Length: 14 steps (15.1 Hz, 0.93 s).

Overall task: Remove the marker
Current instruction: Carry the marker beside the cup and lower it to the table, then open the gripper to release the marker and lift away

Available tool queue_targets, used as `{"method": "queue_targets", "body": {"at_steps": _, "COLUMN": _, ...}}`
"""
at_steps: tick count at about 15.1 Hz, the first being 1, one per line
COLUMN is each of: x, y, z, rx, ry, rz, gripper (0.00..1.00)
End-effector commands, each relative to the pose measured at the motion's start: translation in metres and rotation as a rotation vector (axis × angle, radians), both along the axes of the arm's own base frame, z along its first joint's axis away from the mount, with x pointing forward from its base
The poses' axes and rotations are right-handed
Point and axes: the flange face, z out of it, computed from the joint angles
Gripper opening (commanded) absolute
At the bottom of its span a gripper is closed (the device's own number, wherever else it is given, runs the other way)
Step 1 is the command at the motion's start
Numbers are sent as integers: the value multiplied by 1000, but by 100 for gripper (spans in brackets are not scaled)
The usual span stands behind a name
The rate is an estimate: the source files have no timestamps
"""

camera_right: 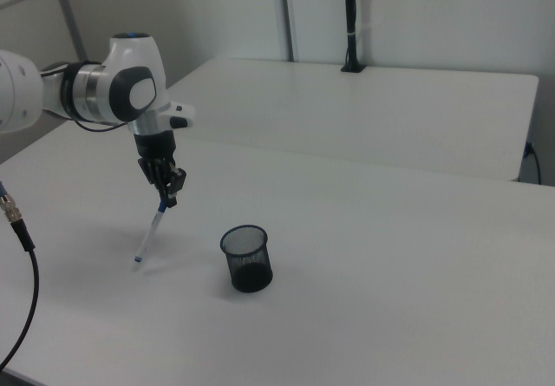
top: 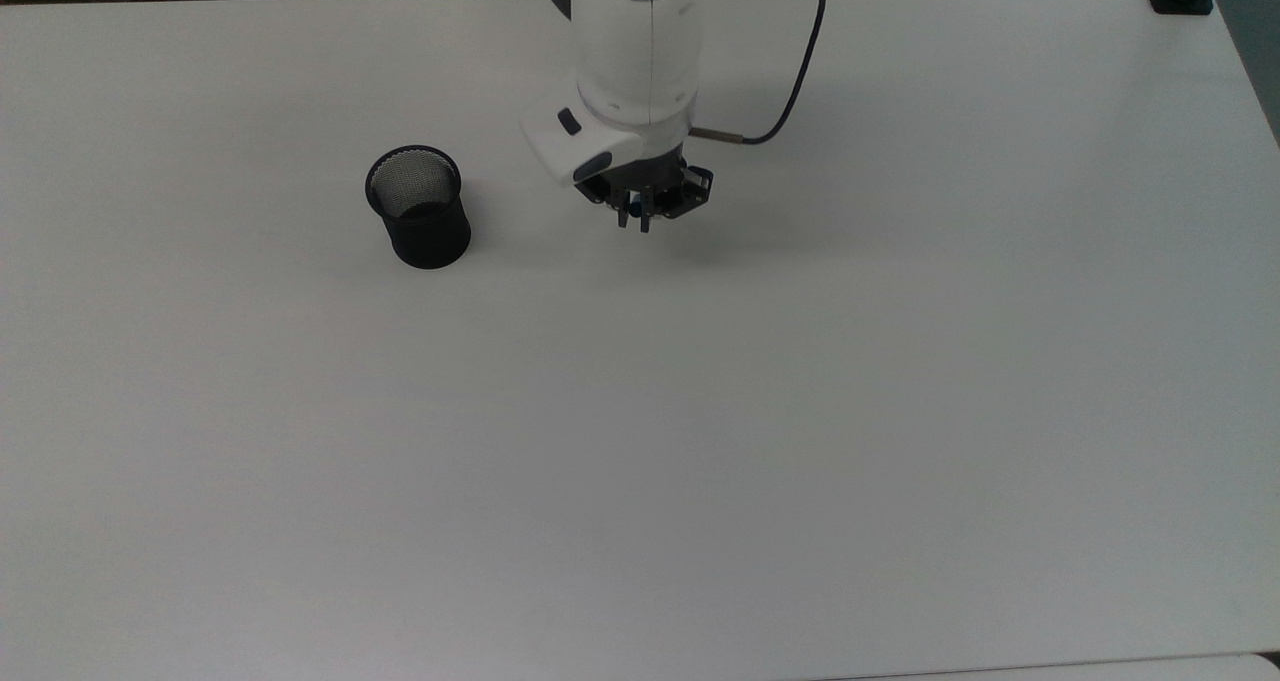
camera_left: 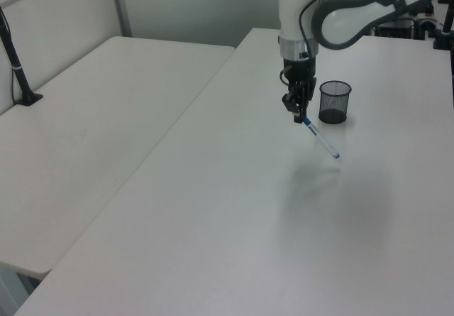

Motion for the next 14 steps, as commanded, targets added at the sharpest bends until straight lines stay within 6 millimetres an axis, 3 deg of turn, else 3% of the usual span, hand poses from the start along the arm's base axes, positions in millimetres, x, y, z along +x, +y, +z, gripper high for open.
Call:
{"method": "queue_targets", "body": {"at_steps": 1, "x": 8, "y": 17, "z": -1, "rx": 20, "ry": -42, "rz": -27, "gripper": 10}}
{"method": "queue_targets", "body": {"at_steps": 6, "x": 17, "y": 32, "z": -26, "rx": 4, "ry": -73, "rz": -68, "gripper": 14}}
{"method": "queue_targets", "body": {"at_steps": 7, "x": 19, "y": 34, "z": -27, "rx": 1, "ry": -95, "rz": -81, "gripper": 19}}
{"method": "queue_targets", "body": {"at_steps": 9, "x": 20, "y": 33, "z": -33, "rx": -19, "ry": -106, "rz": -95, "gripper": 36}}
{"method": "queue_targets", "body": {"at_steps": 11, "x": 21, "y": 33, "z": -36, "rx": -20, "ry": -105, "rz": -105, "gripper": 62}}
{"method": "queue_targets", "body": {"at_steps": 13, "x": 21, "y": 34, "z": -34, "rx": -21, "ry": -107, "rz": -102, "gripper": 76}}
{"method": "queue_targets", "body": {"at_steps": 14, "x": 21, "y": 34, "z": -32, "rx": -20, "ry": -109, "rz": -103, "gripper": 79}}
